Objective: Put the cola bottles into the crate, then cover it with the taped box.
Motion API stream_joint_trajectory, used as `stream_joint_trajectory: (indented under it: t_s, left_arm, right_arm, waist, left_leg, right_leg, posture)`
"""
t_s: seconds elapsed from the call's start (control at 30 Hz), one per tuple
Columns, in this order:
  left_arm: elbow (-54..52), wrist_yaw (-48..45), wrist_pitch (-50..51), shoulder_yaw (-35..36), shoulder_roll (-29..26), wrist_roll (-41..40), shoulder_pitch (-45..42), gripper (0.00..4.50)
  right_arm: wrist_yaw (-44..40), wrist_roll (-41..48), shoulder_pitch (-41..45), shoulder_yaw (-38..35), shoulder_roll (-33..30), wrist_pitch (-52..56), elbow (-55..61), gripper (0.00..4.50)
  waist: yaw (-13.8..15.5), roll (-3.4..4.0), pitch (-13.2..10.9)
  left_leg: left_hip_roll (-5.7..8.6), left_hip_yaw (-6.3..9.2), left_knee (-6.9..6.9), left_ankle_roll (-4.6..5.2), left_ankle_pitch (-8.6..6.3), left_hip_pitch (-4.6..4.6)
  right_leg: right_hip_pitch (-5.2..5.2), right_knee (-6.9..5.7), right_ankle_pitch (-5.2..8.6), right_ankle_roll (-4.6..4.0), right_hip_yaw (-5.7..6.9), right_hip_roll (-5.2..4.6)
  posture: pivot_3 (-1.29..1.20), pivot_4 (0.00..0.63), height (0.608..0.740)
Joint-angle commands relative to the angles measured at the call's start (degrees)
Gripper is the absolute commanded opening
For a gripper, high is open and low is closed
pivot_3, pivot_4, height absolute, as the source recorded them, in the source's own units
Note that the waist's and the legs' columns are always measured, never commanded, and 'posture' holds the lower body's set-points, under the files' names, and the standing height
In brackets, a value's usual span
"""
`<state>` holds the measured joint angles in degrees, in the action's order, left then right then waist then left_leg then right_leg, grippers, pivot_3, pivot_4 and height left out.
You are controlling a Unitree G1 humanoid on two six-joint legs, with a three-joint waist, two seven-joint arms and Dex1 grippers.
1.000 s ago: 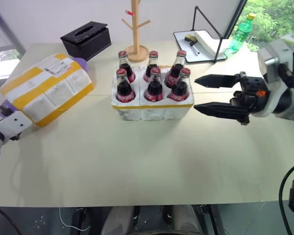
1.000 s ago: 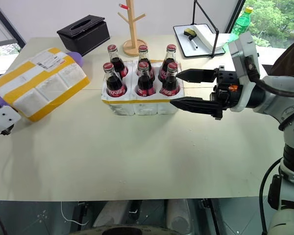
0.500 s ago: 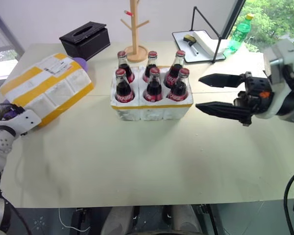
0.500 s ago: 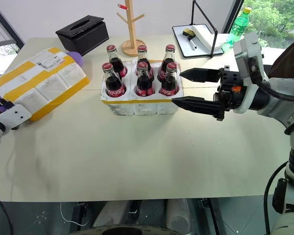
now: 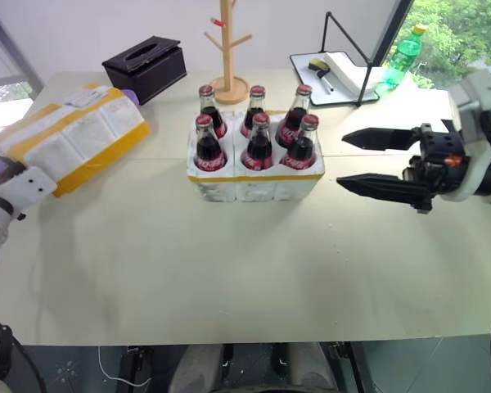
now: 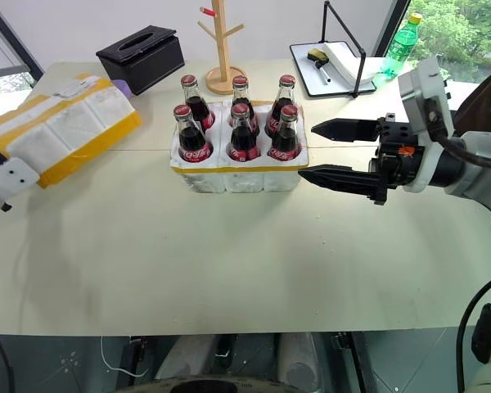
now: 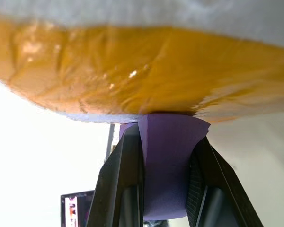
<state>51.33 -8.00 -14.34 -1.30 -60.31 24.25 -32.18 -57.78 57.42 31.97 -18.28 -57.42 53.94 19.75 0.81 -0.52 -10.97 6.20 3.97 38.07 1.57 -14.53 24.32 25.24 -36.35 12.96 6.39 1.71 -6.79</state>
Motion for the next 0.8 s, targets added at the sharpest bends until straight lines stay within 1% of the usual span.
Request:
stream_joint_trajectory:
  t_s: [0.03,0.2,0.27,0.37,0.47,0.6,0.8]
  left_arm:
    - [-5.28,-2.07,-0.74,1.5,-3.32,-1.18,-4.43,0.82]
    - [-11.33,-6.06,0.11,1.96,-2.81,-2.75,-12.75,0.82]
    - [-14.51,-8.18,0.42,2.03,-1.39,-4.3,-16.5,0.82]
    - [-19.42,-12.42,1.07,2.34,1.43,-7.91,-19.66,0.82]
    - [-27.44,-16.41,1.14,2.32,4.32,-11.5,-20.05,0.82]
    - [-37.22,-20.7,4.69,1.8,6.69,-13.03,-18.1,0.82]
    - [-44.7,-23.8,6.43,1.38,7.71,-12.82,-15.2,0.82]
  right_arm:
    - [-0.31,-0.42,0.23,-1.89,-1.32,-1.61,0.0,4.5]
    - [-0.51,-0.78,-1.92,-2.26,-1.21,-2.25,0.65,4.5]
    - [-0.77,-1.12,-2.19,-2.13,-1.41,-2.56,0.42,4.5]
    - [-1.02,-1.64,-1.75,-1.95,-1.77,-2.86,-0.64,4.5]
    - [-1.03,-2.04,-1.82,-2.05,-1.69,-3.03,-1.29,4.5]
    - [-1.17,-2.67,-2.98,-2.07,-1.38,-3.38,-1.19,4.5]
    - [-0.72,-2.62,-3.12,-2.27,-1.06,-3.16,-1.64,4.5]
  waist:
    - [0.04,-0.02,0.01]
    - [0.03,-0.07,0.03]
    - [-0.07,-0.07,0.02]
    - [-0.06,-0.08,0.03]
    - [-0.15,-0.08,0.03]
    - [-0.35,-0.08,0.02]
    - [-0.16,-0.08,0.02]
  left_leg:
    - [0.0,0.0,0.02,0.0,0.0,0.01]
    - [0.01,0.0,0.06,0.0,0.01,0.04]
    - [0.02,-0.01,0.09,-0.03,0.03,0.06]
    - [0.02,-0.02,0.11,-0.16,0.11,0.06]
    - [0.02,-0.04,0.12,-0.23,0.15,0.06]
    - [0.0,-0.05,0.12,-0.25,0.17,0.06]
    - [-0.01,-0.06,0.13,-0.24,0.17,0.04]
  right_leg:
    - [0.0,0.0,0.0,0.0,0.0,0.0]
    - [0.0,0.01,0.0,0.01,0.01,0.0]
    - [0.0,0.0,-0.01,0.01,0.01,0.0]
    - [0.0,-0.01,-0.01,0.02,0.01,0.01]
    - [-0.01,-0.01,-0.01,0.02,0.01,0.01]
    - [0.01,-0.02,-0.01,0.02,0.0,0.03]
    - [-0.01,-0.03,-0.01,0.02,-0.01,0.03]
  posture:
    - [0.0,0.15,0.736]
    - [0.0,0.15,0.736]
    - [0.0,0.15,0.736]
    - [0.0,0.15,0.736]
    - [0.0,0.15,0.736]
    - [0.0,0.15,0.736]
    - [0.0,0.15,0.736]
